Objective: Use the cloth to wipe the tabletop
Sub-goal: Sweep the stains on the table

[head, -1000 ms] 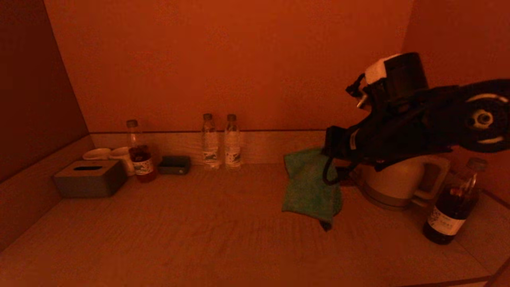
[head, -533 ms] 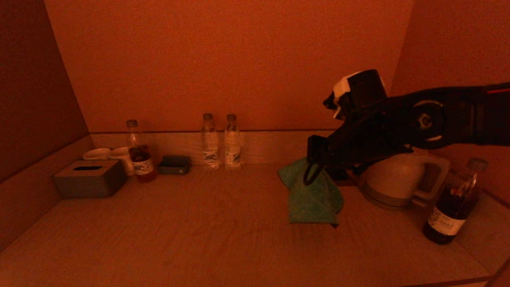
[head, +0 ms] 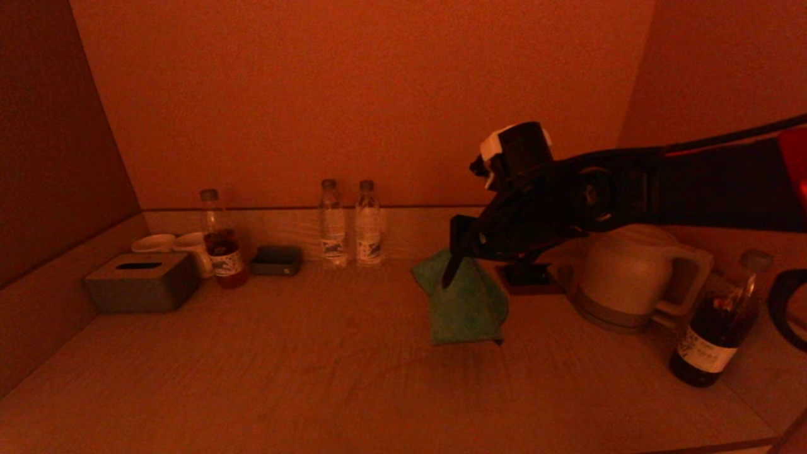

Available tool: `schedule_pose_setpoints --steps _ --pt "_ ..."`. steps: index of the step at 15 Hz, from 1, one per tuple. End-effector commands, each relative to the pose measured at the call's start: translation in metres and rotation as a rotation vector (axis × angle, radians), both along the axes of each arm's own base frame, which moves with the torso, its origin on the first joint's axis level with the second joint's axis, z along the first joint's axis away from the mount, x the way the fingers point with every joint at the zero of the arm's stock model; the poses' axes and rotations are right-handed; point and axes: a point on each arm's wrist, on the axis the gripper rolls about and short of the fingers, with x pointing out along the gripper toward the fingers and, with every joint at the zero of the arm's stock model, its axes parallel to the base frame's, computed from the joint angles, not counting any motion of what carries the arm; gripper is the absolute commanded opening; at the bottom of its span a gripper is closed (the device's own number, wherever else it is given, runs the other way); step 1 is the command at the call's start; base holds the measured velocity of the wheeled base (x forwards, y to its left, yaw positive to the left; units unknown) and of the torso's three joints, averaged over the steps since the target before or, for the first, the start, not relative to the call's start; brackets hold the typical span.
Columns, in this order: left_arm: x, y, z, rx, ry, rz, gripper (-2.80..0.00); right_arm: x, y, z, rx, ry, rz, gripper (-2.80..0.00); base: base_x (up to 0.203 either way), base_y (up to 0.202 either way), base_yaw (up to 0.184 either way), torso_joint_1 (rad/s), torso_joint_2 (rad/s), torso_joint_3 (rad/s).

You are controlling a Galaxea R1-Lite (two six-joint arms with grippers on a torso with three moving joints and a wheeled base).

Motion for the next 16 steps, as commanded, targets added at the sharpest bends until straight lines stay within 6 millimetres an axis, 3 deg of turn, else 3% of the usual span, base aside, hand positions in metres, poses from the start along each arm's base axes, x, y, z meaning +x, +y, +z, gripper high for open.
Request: schedule_pose_setpoints --steps 1,9,16 --pt "0.0 0.0 0.0 0.0 0.0 0.0 -2.8 0.007 0.015 -0.006 -0.001 0.005 0.026 -2.8 0.0 0.0 0.0 0.0 0.0 0.0" --pt "0.0 0.0 0.0 0.0 0.0 0.0 -2.8 -0.013 0.021 0.011 0.011 -0.009 0.059 -2.8 0.0 0.0 0.0 0.0 0.0 0.0" --pt "0.0 0.0 0.0 0.0 0.0 0.0 -2.8 -0.01 0.038 0.002 0.003 0.002 0.092 -2.8 0.0 0.0 0.0 0.0 0.0 0.0"
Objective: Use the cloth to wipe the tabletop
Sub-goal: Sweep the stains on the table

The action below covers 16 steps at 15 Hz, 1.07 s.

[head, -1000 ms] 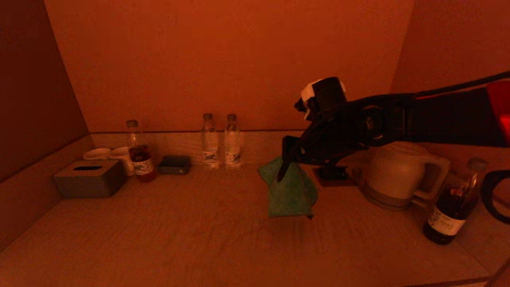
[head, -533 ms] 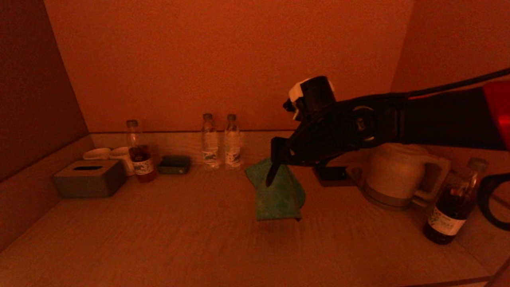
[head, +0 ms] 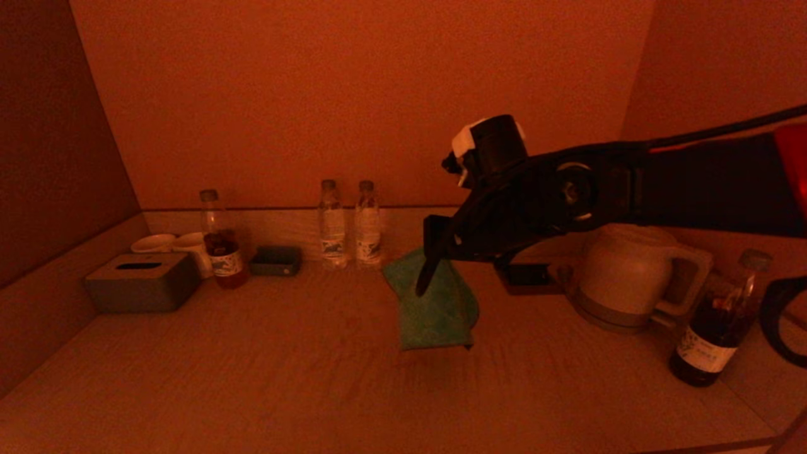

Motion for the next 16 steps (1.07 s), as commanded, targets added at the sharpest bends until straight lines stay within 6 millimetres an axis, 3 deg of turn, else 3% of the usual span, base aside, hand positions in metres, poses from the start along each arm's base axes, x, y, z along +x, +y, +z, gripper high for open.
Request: schedule_pose_setpoints --steps 1,13,16 --pt "0.0 0.0 0.0 0.001 0.0 -0.002 -2.8 0.002 0.007 -0.005 -0.002 0.012 0.01 -2.8 0.0 0.0 0.0 0.0 0.0 0.0" --pt "0.0 0.0 0.0 0.001 0.0 -0.002 -2.8 0.001 0.01 -0.01 -0.015 0.025 0.016 -2.8 0.0 0.0 0.0 0.0 0.0 0.0" --pt "0.0 0.0 0.0 0.001 0.0 -0.002 -2.8 0.019 0.025 -0.019 -0.016 0.015 0.028 -2.8 0.0 0.0 0.0 0.0 0.0 0.0"
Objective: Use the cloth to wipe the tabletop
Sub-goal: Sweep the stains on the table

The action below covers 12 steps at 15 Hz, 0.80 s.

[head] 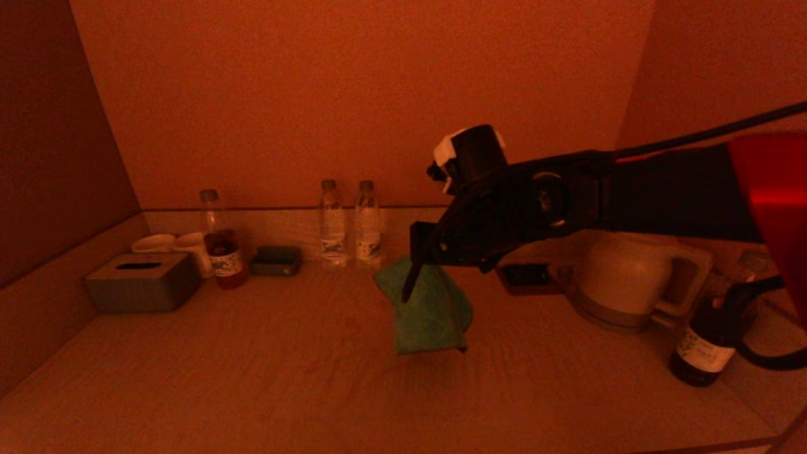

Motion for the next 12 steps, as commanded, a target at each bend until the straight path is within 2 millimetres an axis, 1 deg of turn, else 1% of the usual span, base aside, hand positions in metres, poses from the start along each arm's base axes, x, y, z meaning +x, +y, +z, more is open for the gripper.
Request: schedule_pose_setpoints --steps 1,5,6,7,12 --pt "0.0 0.0 0.0 0.0 0.0 -0.001 -2.8 0.015 0.015 -0.014 -0.012 0.009 0.016 -2.8 0.0 0.0 0.0 0.0 0.0 0.0" --pt "0.0 0.0 0.0 0.0 0.0 -0.001 -2.8 0.022 0.035 -0.026 -0.026 0.013 0.055 -2.8 0.0 0.0 0.0 0.0 0.0 0.0" --pt "0.0 0.0 0.0 0.0 0.0 -0.001 -2.8 0.024 0.043 -0.033 -0.031 0.023 0.067 -2.8 0.0 0.0 0.0 0.0 0.0 0.0" --pt "0.0 0.0 0.0 0.0 0.0 -0.001 -2.8 0.024 0.046 -0.035 -0.033 0.027 0.072 -2.8 0.0 0.0 0.0 0.0 0.0 0.0" --pt "0.0 0.0 0.0 0.0 0.0 0.0 -2.8 0.023 0.048 -0.034 -0.047 0.009 0.092 -2.8 0.0 0.0 0.0 0.0 0.0 0.0"
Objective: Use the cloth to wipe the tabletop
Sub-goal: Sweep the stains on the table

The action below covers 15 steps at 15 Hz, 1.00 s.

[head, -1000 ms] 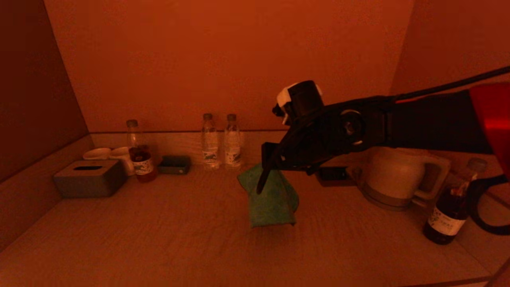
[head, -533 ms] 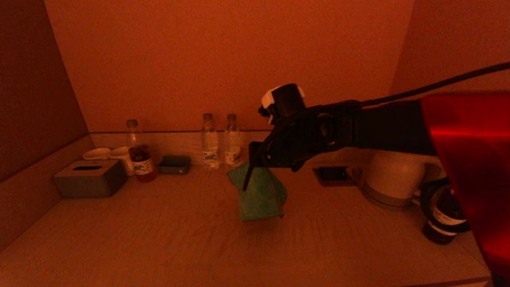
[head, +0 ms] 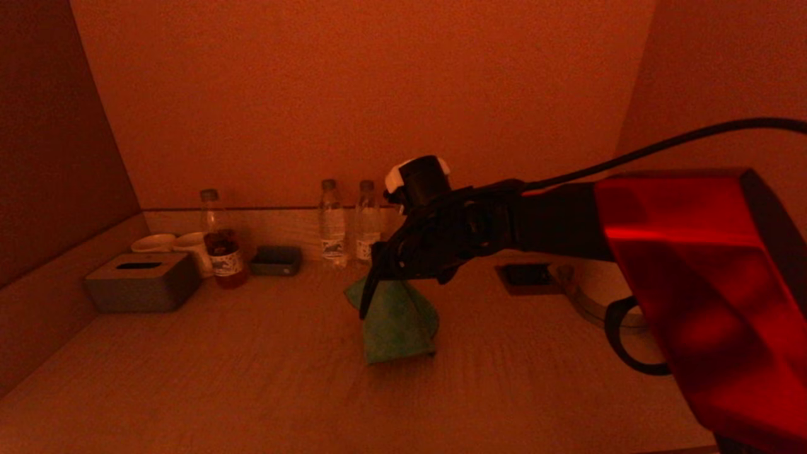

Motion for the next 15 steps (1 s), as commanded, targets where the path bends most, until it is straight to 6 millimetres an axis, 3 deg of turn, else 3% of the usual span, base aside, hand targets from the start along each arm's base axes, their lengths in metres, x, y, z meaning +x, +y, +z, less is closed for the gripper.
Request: schedule_pose_setpoints --steps 1,9,15 --pt "0.0 0.0 0.0 0.0 0.0 -0.001 -2.8 0.0 0.001 -0.002 -0.02 -0.011 0.02 -2.8 0.0 0.0 0.0 0.0 0.0 0.0" --pt "0.0 0.0 0.0 0.0 0.0 0.0 -2.8 0.008 0.005 -0.004 -0.062 -0.1 0.082 -2.8 0.0 0.0 0.0 0.0 0.0 0.0" --pt "0.0 0.0 0.0 0.0 0.0 -0.001 -2.8 0.016 0.016 -0.016 -0.091 -0.165 0.134 -2.8 0.0 0.0 0.0 0.0 0.0 0.0"
